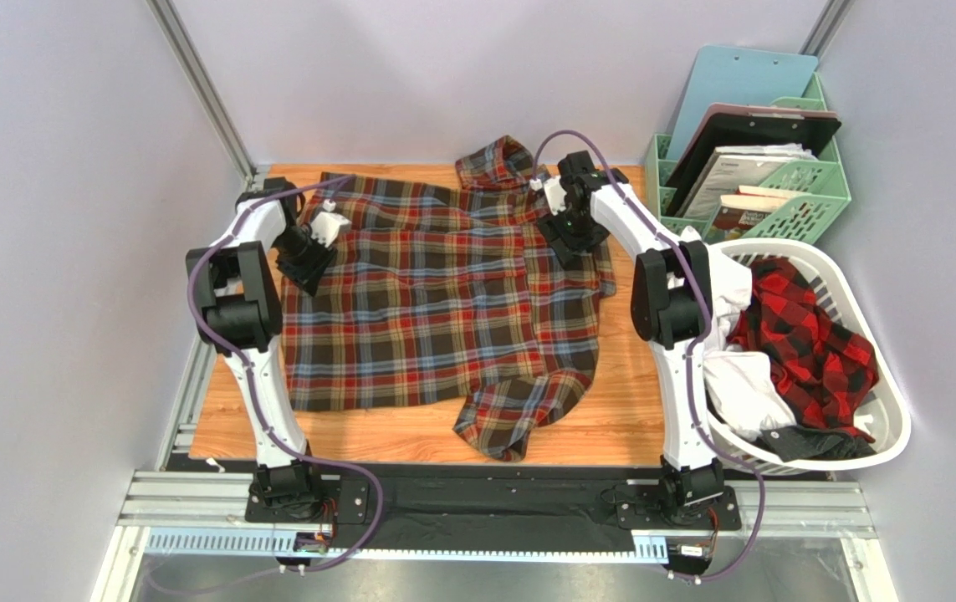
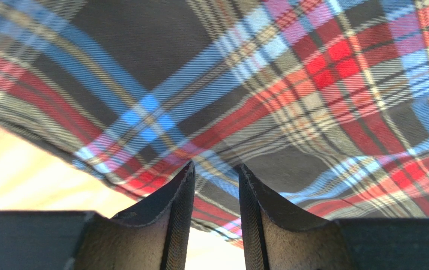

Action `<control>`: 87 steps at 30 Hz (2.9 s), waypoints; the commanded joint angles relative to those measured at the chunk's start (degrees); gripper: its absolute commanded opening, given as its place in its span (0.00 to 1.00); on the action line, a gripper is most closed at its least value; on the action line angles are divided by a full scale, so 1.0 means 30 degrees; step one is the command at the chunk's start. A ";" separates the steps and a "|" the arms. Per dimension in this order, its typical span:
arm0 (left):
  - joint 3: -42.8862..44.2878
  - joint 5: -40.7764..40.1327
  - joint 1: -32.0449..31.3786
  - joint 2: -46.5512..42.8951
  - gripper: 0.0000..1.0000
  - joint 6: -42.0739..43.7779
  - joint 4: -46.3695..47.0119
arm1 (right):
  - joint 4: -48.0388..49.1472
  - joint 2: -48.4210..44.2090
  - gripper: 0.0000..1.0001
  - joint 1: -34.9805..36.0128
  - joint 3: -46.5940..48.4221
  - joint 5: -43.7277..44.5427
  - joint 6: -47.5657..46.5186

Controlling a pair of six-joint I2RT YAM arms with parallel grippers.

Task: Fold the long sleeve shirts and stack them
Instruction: Flatten the shirt out, then fold the shirt

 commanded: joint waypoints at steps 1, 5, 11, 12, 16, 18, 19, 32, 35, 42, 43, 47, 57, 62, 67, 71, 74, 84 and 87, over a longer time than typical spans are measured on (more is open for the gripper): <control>0.1006 0.1769 0.0004 -0.1382 0.47 -0.0917 0.0220 | -0.1246 -0.2508 0.69 -0.0261 0.0428 -0.1101 -0.1242; -0.2328 0.5578 -0.0346 -0.6329 0.58 -0.0392 0.0831 | 0.0008 -0.9707 0.72 -0.0057 -0.6450 -0.5326 -0.3235; -0.7840 0.8859 -0.0493 -1.2867 0.69 -0.0972 0.1362 | 0.2117 -1.9998 0.79 0.4854 -1.7644 -0.6395 -0.6402; -0.8628 0.9273 -0.0407 -1.3627 0.71 -0.1295 0.1362 | 0.2557 -2.0994 0.80 0.7215 -1.8584 -0.5491 -0.6433; -0.9688 1.0799 -0.0435 -1.4834 0.74 -0.2439 0.1245 | 0.3471 -2.1973 0.82 1.2242 -2.1024 -0.4134 -0.5498; -1.0070 1.1093 -0.0406 -1.5362 0.75 -0.2675 0.1128 | 0.3761 -2.1066 0.82 1.3848 -2.1551 -0.3729 -0.5058; -1.0216 1.1094 -0.0406 -1.5508 0.75 -0.2675 0.1128 | 0.4314 -2.0685 0.82 1.4498 -2.1698 -0.3260 -0.4969; -1.1096 1.0302 -0.0406 -1.7297 0.72 -0.1681 0.0455 | 0.5905 -1.5847 0.03 1.4630 -2.0063 -0.1846 -0.3649; -1.1184 1.0974 -0.0406 -1.7471 0.69 -0.0747 -0.0043 | 0.4557 -1.5965 0.00 1.2319 -1.7604 -0.3106 -0.4902; -1.1156 1.1738 -0.0757 -1.6830 0.68 -0.0360 0.0541 | 0.3560 -0.9971 0.24 0.7711 -1.0693 -0.3993 -0.7197; -1.1068 1.1738 -0.0902 -1.6393 0.68 -0.0680 0.0774 | 0.3442 -0.9002 0.35 0.6895 -0.9495 -0.3727 -0.6905; -1.1476 1.1445 -0.0933 -1.6213 0.67 -0.1620 0.1830 | 0.2271 -0.6939 0.52 0.4548 -0.5387 -0.3838 -0.4360; -1.3206 1.1445 -0.0904 -1.7238 0.68 -0.1475 0.2593 | 0.2032 -1.5171 0.54 0.3193 -1.5062 -1.0962 0.0187; -1.2972 1.1358 -0.0933 -1.7326 0.71 -0.1650 0.2622 | 0.3642 -1.4677 0.56 0.4952 -1.7888 -0.9381 0.0976; -1.2767 1.1035 -0.0933 -1.7736 0.74 -0.1563 0.2417 | 0.5198 -1.3008 0.58 0.5917 -1.8359 -0.7799 0.1477; -1.2766 1.0743 -0.0933 -1.7795 0.75 -0.1299 0.2124 | 0.5229 -1.2128 0.53 0.6856 -1.8767 -0.7589 0.1564; -1.2854 1.0567 -0.0904 -1.7912 0.74 -0.1211 0.2065 | 0.4413 -1.2447 0.26 0.7442 -1.9236 -0.8668 0.1507; -1.3118 1.0595 -0.0903 -1.8321 0.72 -0.1006 0.2036 | -0.3581 -1.8337 0.00 0.7765 -1.5320 -0.8884 -0.1856; -1.3118 1.0275 -0.0904 -1.8439 0.72 -0.0598 0.2036 | -0.7478 -1.7812 0.00 0.8700 -1.2652 -0.6631 -0.3909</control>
